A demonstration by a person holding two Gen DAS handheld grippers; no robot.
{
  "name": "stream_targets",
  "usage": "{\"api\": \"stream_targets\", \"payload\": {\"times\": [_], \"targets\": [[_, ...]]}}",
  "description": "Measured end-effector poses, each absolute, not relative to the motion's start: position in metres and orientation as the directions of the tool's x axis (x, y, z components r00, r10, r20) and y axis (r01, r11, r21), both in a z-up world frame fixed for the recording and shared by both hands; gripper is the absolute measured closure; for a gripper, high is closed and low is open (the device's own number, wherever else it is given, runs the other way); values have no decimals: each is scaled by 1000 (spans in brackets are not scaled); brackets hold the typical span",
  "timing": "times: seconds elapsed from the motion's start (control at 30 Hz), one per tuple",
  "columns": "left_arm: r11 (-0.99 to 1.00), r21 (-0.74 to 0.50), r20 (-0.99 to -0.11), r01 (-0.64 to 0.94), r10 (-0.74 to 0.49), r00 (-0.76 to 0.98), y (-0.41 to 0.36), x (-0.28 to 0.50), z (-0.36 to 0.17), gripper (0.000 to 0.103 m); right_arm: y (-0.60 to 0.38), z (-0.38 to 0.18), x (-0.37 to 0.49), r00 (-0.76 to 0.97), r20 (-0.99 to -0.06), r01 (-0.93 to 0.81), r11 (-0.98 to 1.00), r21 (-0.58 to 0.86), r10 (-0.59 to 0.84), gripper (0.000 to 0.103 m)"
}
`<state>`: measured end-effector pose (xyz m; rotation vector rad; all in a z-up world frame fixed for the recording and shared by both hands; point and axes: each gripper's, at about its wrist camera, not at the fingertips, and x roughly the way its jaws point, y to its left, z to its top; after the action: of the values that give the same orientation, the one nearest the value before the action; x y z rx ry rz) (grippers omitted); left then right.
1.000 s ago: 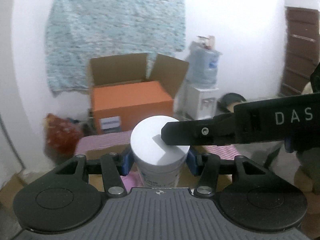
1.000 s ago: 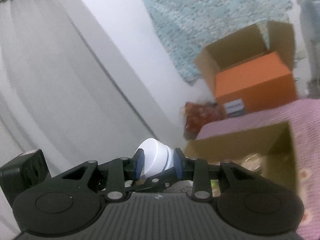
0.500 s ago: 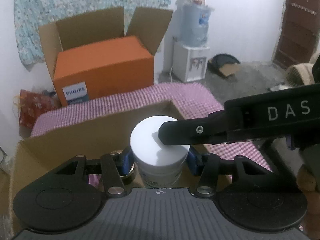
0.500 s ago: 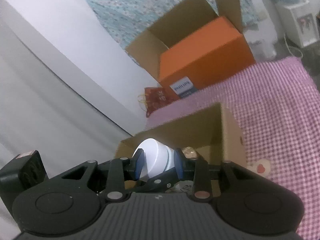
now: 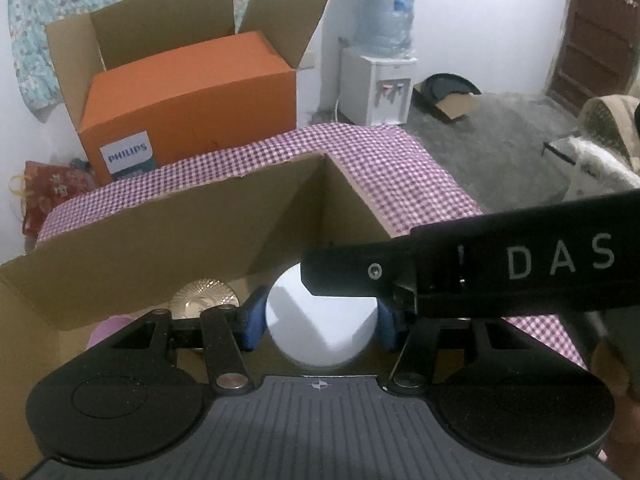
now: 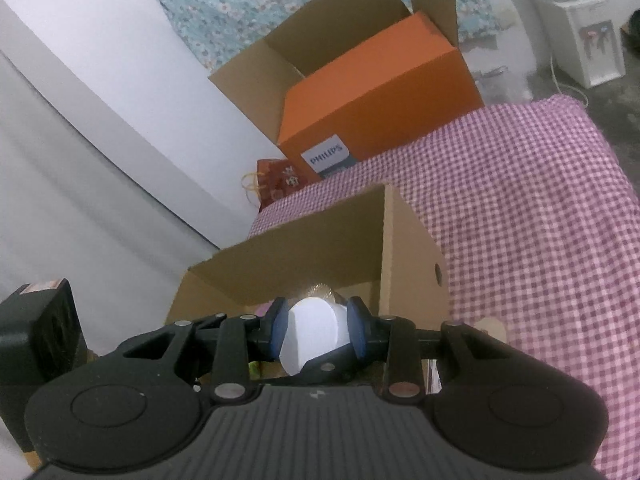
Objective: Organize rigid objects
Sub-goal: 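Carry the white pill bottle into the box and open the right gripper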
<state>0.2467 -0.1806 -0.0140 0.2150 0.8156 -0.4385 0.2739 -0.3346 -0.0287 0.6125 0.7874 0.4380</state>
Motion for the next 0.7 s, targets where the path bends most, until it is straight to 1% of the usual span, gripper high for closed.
{"api": "stream_targets", "payload": {"times": [0.17,0.2,0.27,0.33,0.43,0.47,0.5,0.7], "targets": [[890,32,-737,455,-286,612,-182,242,-10,37,-335,-27,270,638,-521,-130,746,653,567,66],[890,37,-732,454,-285,619,-182,239,-8,32,-335,-25,268,641,-519,-129,745,654,566,66],[890,46,-718,453,-285,634,-180,232,-1,29,-336,-22,263,652,-510,-128,745,655,561,66],[890,56,-709,452,-284,646,-178,224,7,20,-338,-16,258,663,-497,-129,740,661,559,66],[890,64,-680,451,-292,673,-173,209,22,12,-339,-5,244,685,-471,-141,735,663,556,64],[893,61,-674,445,-292,678,-171,204,27,10,-340,0,238,693,-459,-149,733,664,556,60],[899,53,-671,435,-291,682,-168,198,34,8,-340,5,231,703,-445,-157,732,663,554,60],[918,20,-631,397,-296,717,-150,160,64,1,-339,34,192,749,-395,-193,746,637,532,60]]}}
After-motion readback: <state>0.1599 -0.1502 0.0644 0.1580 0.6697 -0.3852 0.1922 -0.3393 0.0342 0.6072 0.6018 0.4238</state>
